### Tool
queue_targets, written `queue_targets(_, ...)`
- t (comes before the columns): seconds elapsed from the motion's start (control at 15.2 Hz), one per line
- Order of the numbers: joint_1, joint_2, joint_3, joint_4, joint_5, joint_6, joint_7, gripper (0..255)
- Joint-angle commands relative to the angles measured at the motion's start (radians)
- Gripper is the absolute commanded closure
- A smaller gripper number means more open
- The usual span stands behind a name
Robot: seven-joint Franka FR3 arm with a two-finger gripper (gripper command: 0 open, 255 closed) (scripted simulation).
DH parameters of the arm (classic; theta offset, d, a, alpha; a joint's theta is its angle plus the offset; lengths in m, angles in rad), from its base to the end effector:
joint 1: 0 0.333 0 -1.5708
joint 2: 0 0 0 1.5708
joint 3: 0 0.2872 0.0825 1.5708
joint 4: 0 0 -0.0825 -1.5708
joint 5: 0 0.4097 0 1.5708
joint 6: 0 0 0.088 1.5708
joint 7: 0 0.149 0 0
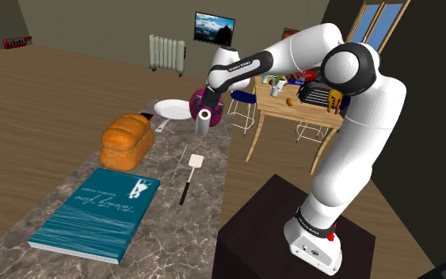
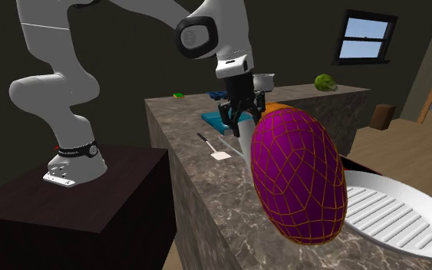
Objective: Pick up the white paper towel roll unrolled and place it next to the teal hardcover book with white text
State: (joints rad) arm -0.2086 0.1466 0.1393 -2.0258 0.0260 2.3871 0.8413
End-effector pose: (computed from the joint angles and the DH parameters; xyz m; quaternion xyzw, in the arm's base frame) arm 0.6243 -0.0429 0.3153 -0.8882 0.4463 -0.0923 0.0590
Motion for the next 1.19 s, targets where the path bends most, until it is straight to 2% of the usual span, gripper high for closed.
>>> queue_targets(0.0,-0.001,-0.014,0.000,0.012,0.002,-0.025,-0.002,255)
queue_targets(1.12,-0.004,-0.084,0.000,0.158,0.010,-0.241,-0.001,255)
